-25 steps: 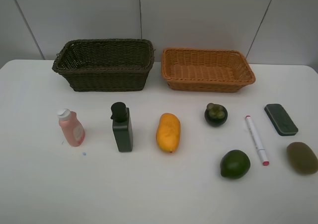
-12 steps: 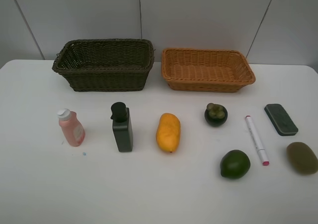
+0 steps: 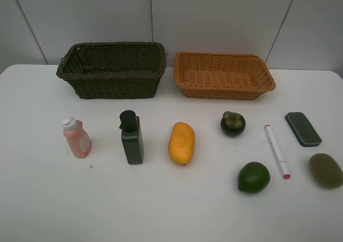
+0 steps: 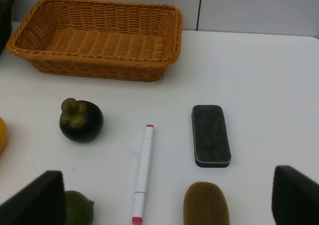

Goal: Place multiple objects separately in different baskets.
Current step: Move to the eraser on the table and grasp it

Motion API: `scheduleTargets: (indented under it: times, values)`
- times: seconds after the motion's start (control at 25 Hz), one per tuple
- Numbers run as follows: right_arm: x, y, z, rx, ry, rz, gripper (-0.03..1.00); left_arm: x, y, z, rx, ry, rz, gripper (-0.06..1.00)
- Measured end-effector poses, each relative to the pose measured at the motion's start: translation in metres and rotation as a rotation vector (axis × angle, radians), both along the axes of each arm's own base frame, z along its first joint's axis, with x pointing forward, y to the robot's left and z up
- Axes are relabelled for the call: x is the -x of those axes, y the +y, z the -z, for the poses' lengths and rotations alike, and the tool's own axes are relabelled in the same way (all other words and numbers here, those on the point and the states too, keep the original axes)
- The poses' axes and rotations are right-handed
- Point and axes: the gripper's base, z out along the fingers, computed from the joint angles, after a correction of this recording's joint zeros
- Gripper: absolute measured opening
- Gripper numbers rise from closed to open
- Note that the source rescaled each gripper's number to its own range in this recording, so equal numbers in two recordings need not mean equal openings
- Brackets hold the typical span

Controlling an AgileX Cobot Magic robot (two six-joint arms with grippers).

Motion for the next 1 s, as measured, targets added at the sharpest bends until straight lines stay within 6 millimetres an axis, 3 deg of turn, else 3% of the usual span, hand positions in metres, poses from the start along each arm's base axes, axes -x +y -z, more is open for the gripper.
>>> scheduleTargets:
  times: [0.36, 0.76, 1.0]
  values:
    - [-0.005, -0.001, 0.000, -0.003, 0.032, 0.016, 1.00, 0.000, 0.000, 0.000, 0.000, 0.000, 0.000, 1.00]
    - [-0.047, 0.001, -0.026, 0.010, 0.217, 0.044, 1.00, 0.000, 0.000, 0.000, 0.000, 0.000, 0.000, 1.00]
    - [-0.088, 0.004, -0.041, 0.019, 0.351, 0.046, 1.00, 0.000, 0.000, 0.000, 0.000, 0.000, 0.000, 1.00]
